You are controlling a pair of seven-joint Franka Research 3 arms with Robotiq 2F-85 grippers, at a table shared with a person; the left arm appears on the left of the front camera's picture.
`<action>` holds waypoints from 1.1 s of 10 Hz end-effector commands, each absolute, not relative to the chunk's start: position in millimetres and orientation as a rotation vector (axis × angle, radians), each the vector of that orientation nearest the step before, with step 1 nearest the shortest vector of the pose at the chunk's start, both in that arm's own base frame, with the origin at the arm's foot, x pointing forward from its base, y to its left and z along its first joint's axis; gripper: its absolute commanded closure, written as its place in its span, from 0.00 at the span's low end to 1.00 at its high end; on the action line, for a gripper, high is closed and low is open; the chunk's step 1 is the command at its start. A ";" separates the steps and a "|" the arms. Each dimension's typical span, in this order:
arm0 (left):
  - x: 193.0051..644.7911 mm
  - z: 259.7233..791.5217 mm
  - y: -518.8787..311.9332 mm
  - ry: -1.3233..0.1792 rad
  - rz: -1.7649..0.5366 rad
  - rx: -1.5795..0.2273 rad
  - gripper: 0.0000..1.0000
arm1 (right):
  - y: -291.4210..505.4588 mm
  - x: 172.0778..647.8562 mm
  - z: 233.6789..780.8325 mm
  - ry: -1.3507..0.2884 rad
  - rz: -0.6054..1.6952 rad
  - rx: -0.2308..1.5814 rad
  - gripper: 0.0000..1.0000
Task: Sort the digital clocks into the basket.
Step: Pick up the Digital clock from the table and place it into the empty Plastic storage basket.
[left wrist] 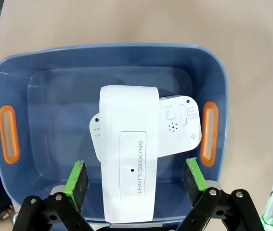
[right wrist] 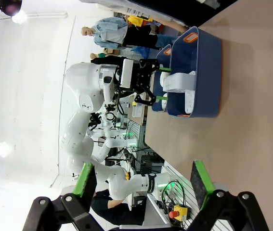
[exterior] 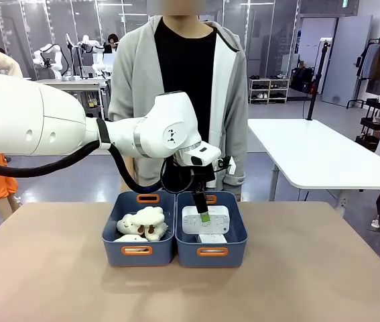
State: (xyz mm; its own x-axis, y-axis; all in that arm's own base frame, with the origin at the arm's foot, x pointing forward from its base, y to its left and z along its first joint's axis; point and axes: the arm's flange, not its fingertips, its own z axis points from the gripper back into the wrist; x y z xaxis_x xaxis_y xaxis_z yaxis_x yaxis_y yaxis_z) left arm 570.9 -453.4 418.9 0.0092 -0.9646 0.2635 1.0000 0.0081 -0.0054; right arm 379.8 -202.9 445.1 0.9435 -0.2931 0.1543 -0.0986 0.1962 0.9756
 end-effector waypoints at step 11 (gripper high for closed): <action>572.2 471.6 -394.1 -0.143 -1.430 -0.509 0.00 | -202.6 377.7 446.6 -0.321 -0.148 1.375 0.00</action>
State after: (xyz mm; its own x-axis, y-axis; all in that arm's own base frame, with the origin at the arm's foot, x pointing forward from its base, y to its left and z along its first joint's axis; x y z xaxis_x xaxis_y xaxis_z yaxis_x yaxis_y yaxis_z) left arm 577.4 -419.5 452.8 0.1004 -0.9272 0.3608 0.9876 0.0489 -0.1490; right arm 379.7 -203.0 445.1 0.9435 -0.2933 0.1543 -0.0985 0.1962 0.9756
